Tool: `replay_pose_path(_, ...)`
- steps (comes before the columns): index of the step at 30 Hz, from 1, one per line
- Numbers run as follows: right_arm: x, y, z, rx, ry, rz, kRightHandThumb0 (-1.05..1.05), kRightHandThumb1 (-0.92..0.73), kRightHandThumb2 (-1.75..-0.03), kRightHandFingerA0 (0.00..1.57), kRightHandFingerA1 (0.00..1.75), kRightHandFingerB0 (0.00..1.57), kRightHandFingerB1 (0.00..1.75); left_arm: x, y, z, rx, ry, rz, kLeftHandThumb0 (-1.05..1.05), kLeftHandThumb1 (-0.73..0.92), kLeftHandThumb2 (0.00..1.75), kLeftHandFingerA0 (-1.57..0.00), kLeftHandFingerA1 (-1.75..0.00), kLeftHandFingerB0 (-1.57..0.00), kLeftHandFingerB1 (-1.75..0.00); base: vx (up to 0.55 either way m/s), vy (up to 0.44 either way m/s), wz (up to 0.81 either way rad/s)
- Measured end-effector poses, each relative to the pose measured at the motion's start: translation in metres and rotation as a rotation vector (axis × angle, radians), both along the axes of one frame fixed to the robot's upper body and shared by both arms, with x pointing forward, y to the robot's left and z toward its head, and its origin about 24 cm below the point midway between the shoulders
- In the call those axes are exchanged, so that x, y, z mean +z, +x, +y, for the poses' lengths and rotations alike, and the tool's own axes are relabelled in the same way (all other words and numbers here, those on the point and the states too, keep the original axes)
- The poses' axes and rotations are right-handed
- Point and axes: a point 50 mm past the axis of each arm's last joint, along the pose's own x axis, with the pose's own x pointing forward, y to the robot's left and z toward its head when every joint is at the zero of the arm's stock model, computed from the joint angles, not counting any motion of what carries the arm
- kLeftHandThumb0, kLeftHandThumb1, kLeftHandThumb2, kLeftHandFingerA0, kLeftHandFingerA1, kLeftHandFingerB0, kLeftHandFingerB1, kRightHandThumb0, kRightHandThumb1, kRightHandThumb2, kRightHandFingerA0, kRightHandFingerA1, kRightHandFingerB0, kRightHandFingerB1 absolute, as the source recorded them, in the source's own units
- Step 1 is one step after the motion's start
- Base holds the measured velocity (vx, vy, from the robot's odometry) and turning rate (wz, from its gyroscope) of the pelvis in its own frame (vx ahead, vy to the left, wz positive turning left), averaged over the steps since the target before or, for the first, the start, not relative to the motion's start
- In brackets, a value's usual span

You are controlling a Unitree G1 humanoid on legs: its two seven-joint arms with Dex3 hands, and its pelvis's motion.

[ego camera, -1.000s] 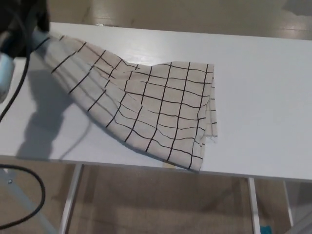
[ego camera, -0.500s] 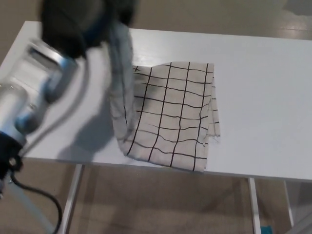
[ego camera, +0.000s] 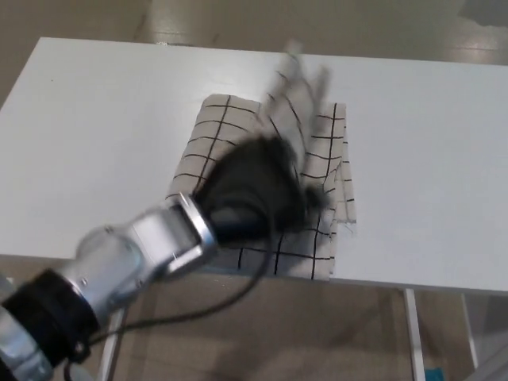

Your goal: Use the left hand to fold a white towel with checkered patterns in half.

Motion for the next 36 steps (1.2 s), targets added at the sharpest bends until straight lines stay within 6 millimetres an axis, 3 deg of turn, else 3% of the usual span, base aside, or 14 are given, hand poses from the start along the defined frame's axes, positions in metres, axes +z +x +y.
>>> replay_pose_path(1, -0.001, 0.000, 0.000, 0.002, 0.003, 0.004, -0.44, -0.77, -0.63, 0.33, 0.50, 0.46, 0.38, -0.006, -0.002, -0.001, 0.004, 0.019, 0.025, -0.92, 0.57, 0.59, 0.00, 0.00, 0.00, -0.02, 0.00, 0.000, 0.00)
replay_pose_path(6, -0.002, 0.003, 0.001, 0.009, 0.008, 0.001, -0.48, -0.77, -0.64, 0.32, 0.47, 0.47, 0.39, -0.017, -0.004, -0.005, 0.034, 0.086, 0.087, -0.94, 0.58, 0.59, 0.00, 0.00, 0.00, -0.02, 0.00, 0.000, 0.00)
replay_pose_path(7, -0.002, 0.003, 0.001, 0.009, 0.008, 0.001, -0.52, -0.64, -0.91, 0.29, 0.55, 0.39, 0.52, -0.017, -0.004, -0.005, 0.034, 0.086, 0.087, -0.93, 0.58, 0.59, 0.00, 0.00, 0.00, -0.02, 0.00, 0.000, 0.00)
replay_pose_path(15, 0.000, 0.009, 0.001, 0.019, 0.007, -0.022, -0.53, -0.66, -0.92, 0.24, 0.53, 0.36, 0.50, -0.020, -0.003, -0.010, 0.074, 0.148, 0.146, -0.95, 0.58, 0.59, 0.00, 0.00, 0.00, -0.02, 0.00, 0.000, 0.00)
replay_pose_path(16, 0.001, 0.010, 0.000, 0.024, 0.001, -0.029, -0.53, -0.66, -0.92, 0.24, 0.53, 0.36, 0.50, -0.019, -0.002, -0.010, 0.096, 0.165, 0.168, -0.95, 0.58, 0.59, 0.00, 0.00, 0.00, -0.02, 0.00, 0.000, 0.00)
replay_pose_path(17, 0.001, 0.011, -0.001, 0.025, 0.000, -0.031, -0.48, -0.81, -0.64, 0.28, 0.41, 0.43, 0.37, -0.019, -0.001, -0.010, 0.101, 0.166, 0.172, -0.95, 0.57, 0.59, 0.00, 0.00, 0.00, -0.01, 0.00, 0.000, 0.00)
replay_pose_path(19, 0.003, 0.012, -0.002, 0.031, -0.005, -0.040, -0.48, -0.81, -0.64, 0.27, 0.38, 0.43, 0.37, -0.015, 0.001, -0.010, 0.119, 0.165, 0.185, -0.98, 0.50, 0.69, 0.00, 0.00, 0.00, 0.00, 0.00, 0.000, 0.00)
replay_pose_path(21, 0.003, 0.013, -0.002, 0.033, -0.007, -0.044, -0.48, -0.81, -0.64, 0.26, 0.38, 0.43, 0.37, -0.013, 0.002, -0.010, 0.127, 0.163, 0.191, -0.95, 0.54, 0.63, 0.00, 0.00, 0.00, -0.02, 0.00, 0.000, 0.00)
replay_pose_path(27, 0.008, 0.016, -0.003, 0.045, -0.017, -0.073, -0.49, -0.80, -0.64, 0.26, 0.36, 0.43, 0.37, 0.034, 0.008, -0.013, 0.153, 0.049, 0.169, -1.01, 0.51, 0.71, 0.00, 0.00, 0.00, -0.03, 0.00, 0.000, 0.00)
replay_pose_path(28, 0.008, 0.016, -0.003, 0.045, -0.017, -0.073, -0.55, -0.65, -0.92, 0.22, 0.49, 0.37, 0.51, 0.034, 0.008, -0.013, 0.153, 0.049, 0.169, -1.02, 0.52, 0.70, 0.00, 0.00, 0.00, -0.05, 0.00, 0.000, 0.00)
replay_pose_path(29, 0.009, 0.016, -0.003, 0.046, -0.019, -0.077, -0.55, -0.65, -0.92, 0.22, 0.49, 0.37, 0.51, 0.049, 0.008, -0.013, 0.152, 0.007, 0.154, -1.02, 0.52, 0.70, 0.00, 0.00, 0.00, -0.05, 0.00, 0.000, 0.00)
replay_pose_path(30, 0.009, 0.017, -0.003, 0.046, -0.021, -0.081, -0.49, -0.79, -0.64, 0.28, 0.41, 0.44, 0.37, 0.065, 0.008, -0.012, 0.149, -0.040, 0.138, -1.01, 0.53, 0.70, 0.00, 0.00, 0.00, -0.05, 0.00, 0.000, 0.00)
replay_pose_path(34, 0.011, 0.019, -0.003, 0.048, -0.023, -0.093, -0.50, -0.79, -0.64, 0.28, 0.43, 0.45, 0.37, 0.099, 0.005, -0.007, 0.138, -0.142, 0.101, -1.01, 0.56, 0.70, 0.00, 0.00, 0.00, -0.02, 0.00, 0.000, 0.00)
replay_pose_path(36, 0.012, 0.020, -0.003, 0.050, -0.024, -0.098, -0.51, -0.79, -0.64, 0.27, 0.41, 0.46, 0.37, 0.116, 0.001, -0.002, 0.128, -0.199, 0.083, -0.99, 0.46, 0.78, 0.00, 0.00, 0.00, -0.02, 0.00, 0.000, 0.00)
